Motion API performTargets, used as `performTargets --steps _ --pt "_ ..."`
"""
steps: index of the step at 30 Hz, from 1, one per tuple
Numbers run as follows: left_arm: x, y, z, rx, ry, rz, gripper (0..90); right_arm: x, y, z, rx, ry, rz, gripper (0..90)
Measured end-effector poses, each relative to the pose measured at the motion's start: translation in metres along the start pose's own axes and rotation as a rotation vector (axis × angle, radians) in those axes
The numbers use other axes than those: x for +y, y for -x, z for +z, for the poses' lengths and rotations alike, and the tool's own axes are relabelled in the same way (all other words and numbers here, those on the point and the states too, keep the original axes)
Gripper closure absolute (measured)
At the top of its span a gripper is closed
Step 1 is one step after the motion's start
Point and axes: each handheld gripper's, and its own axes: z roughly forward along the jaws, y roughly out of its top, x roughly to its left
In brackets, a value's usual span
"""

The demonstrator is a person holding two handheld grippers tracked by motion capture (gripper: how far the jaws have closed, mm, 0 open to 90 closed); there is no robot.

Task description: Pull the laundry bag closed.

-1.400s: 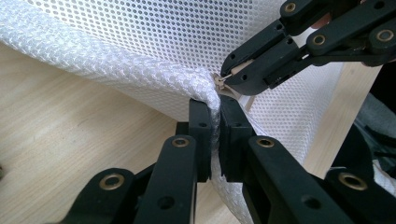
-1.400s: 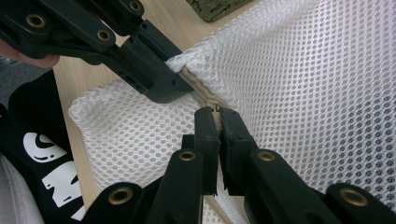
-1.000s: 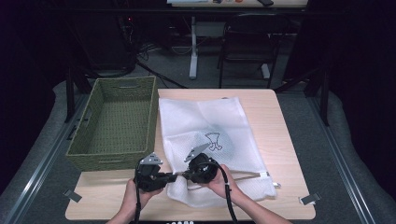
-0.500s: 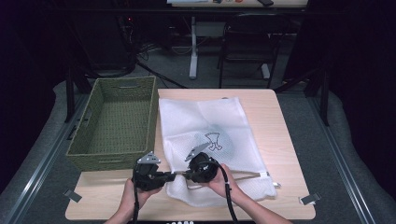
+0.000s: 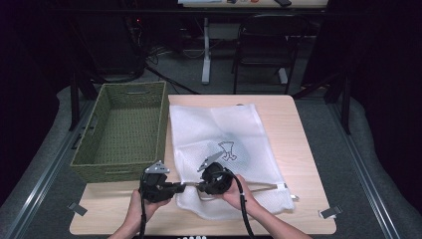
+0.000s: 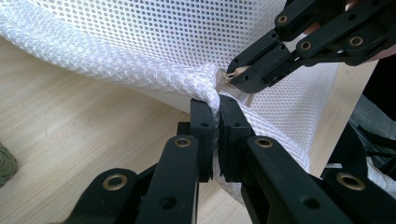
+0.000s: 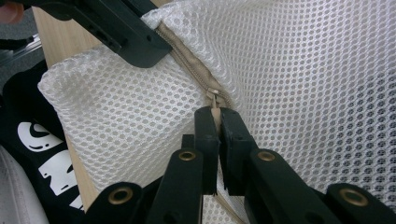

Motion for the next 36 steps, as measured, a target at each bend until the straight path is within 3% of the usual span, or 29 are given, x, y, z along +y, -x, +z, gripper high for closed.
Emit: performTargets --steps 19,36 --pt "-0.003 -0.01 -0.015 0.007 0.027 -0.017 86.6 -0.003 0.006 0.0 -0.013 -0.014 0.026 87.2" --pt "-0.005 -0.017 -0.017 0.022 0.006 -0.023 86.4 -0.005 0.013 0.001 -0.023 -0.063 0.023 87.1"
